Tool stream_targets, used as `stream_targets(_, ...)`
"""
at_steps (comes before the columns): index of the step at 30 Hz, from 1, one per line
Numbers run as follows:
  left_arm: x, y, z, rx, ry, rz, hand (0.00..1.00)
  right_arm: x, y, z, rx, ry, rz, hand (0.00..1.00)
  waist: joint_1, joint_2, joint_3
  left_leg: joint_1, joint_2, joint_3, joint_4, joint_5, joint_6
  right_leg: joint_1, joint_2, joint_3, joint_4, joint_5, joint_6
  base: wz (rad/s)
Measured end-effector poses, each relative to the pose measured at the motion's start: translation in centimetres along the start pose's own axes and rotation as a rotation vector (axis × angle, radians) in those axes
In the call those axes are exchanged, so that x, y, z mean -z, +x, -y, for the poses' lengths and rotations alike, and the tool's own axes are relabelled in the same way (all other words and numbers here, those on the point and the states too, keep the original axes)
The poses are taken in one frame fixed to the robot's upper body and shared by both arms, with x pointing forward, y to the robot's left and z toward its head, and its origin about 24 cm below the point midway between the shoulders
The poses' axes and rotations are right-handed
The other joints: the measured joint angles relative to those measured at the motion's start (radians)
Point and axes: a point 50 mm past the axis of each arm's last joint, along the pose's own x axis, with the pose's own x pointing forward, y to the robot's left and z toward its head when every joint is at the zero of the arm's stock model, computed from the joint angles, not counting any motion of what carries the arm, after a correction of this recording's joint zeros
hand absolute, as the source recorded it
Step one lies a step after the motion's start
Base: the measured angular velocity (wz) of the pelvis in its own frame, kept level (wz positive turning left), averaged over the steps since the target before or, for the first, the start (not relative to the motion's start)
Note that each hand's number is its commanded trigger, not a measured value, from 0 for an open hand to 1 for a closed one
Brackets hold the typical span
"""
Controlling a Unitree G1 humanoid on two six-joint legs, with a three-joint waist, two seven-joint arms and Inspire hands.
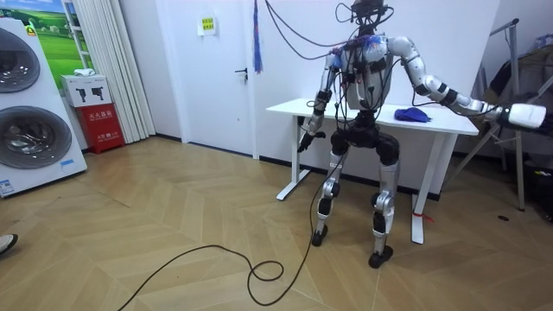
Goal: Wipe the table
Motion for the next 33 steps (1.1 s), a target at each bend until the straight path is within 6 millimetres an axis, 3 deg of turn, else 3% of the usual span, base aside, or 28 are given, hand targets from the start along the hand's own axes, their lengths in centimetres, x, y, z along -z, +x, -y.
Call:
stream_targets(6, -0.2, 0.1, 0.4, 0.016, 0.000, -0.017, 0.00, 5.8, -0.7, 1.1, -0.014, -0.064, -0.239, 0.00, -0.012, 0.005, 0.0028, 0.001, 0.009, 0.013, 0.003, -0.007, -0.005, -0.004, 0.011, 0.009, -0.005, 0.001, -0.002, -0.07)
stream_targets(9, -0.5, 0.2, 0.6, 0.027, 0.008, -0.009, 0.00, 8.7, -2.0, 0.9, -0.088, -0.156, -0.325, 0.00, -0.007, 0.016, -0.0024, 0.004, 0.012, 0.014, 0.002, -0.013, -0.007, -0.001, 0.014, 0.010, -0.007, 0.002, -0.003, -0.04)
stream_targets(11, -0.5, 0.2, 1.2, 0.050, 0.036, -0.009, 0.00, 10.4, -3.5, -0.2, -0.180, -0.234, -0.350, 0.00, -0.001, 0.018, -0.0005, 0.013, 0.013, 0.021, 0.002, -0.013, -0.007, 0.000, 0.016, 0.009, -0.006, 0.002, -0.004, -0.10)
stream_targets(13, -1.2, 0.2, 2.2, 0.087, 0.062, -0.001, 0.00, 13.0, -6.5, -2.6, -0.344, -0.336, -0.397, 0.00, 0.025, 0.026, -0.0022, 0.018, 0.015, 0.030, 0.002, -0.017, -0.008, 0.000, 0.018, 0.013, -0.006, 0.003, -0.004, -0.11)
stream_targets(16, -1.6, 0.2, 3.4, 0.127, 0.094, 0.001, 0.00, 14.6, -9.9, -5.4, -0.540, -0.442, -0.401, 0.00, 0.045, 0.056, -0.0048, 0.021, 0.020, 0.030, 0.007, -0.028, -0.010, 0.009, 0.023, 0.007, -0.007, 0.004, -0.007, -0.03)
stream_targets(18, -1.4, 0.0, 4.1, 0.147, 0.122, -0.006, 0.00, 14.7, -11.2, -6.8, -0.626, -0.503, -0.372, 0.00, 0.049, 0.074, 0.0014, 0.024, 0.020, 0.029, 0.004, -0.028, -0.009, 0.012, 0.023, -0.001, -0.007, 0.004, -0.007, 0.04)
stream_targets(20, -1.5, -0.2, 4.7, 0.155, 0.136, -0.005, 0.00, 14.3, -12.0, -8.1, -0.692, -0.568, -0.318, 0.00, 0.051, 0.102, 0.0007, 0.024, 0.021, 0.029, 0.004, -0.028, -0.009, 0.012, 0.022, -0.016, -0.008, 0.004, -0.007, 0.00)
stream_targets(21, -1.3, -0.4, 5.3, 0.166, 0.146, -0.011, 0.00, 13.9, -12.4, -8.8, -0.721, -0.609, -0.279, 0.00, 0.057, 0.116, 0.0003, 0.029, 0.021, 0.029, 0.006, -0.027, -0.009, 0.014, 0.022, -0.016, -0.008, 0.004, -0.006, 0.00)
stream_targets(22, -1.5, -0.6, 5.8, 0.174, 0.152, -0.006, 0.00, 13.6, -12.6, -9.4, -0.744, -0.640, -0.243, 0.00, 0.071, 0.134, 0.0053, 0.034, 0.021, 0.030, 0.007, -0.027, -0.009, 0.019, 0.022, -0.016, -0.008, 0.004, -0.006, 0.00)
stream_targets(24, -1.8, -0.8, 6.4, 0.185, 0.149, 0.006, 0.00, 12.7, -13.0, -10.4, -0.775, -0.657, -0.187, 0.00, 0.090, 0.147, 0.0089, 0.033, 0.021, 0.029, 0.011, -0.027, -0.009, 0.020, 0.021, -0.016, -0.008, 0.003, -0.005, 0.00)
stream_targets(28, -2.2, -1.2, 7.2, 0.205, 0.191, 0.025, 0.00, 10.3, -14.2, -12.9, -0.845, -0.612, -0.065, 0.00, 0.105, 0.145, 0.0111, 0.025, 0.021, 0.007, 0.019, -0.027, -0.009, 0.042, 0.021, -0.036, -0.032, 0.001, -0.006, 0.13)
stream_targets(33, -2.1, -1.4, 7.7, 0.218, 0.210, 0.014, 0.00, 10.4, -16.0, -14.1, -0.925, -0.596, -0.049, 0.00, 0.124, 0.127, 0.0073, 0.007, 0.018, -0.034, 0.028, -0.027, -0.009, 0.058, 0.018, -0.070, -0.042, -0.005, -0.006, 0.24)
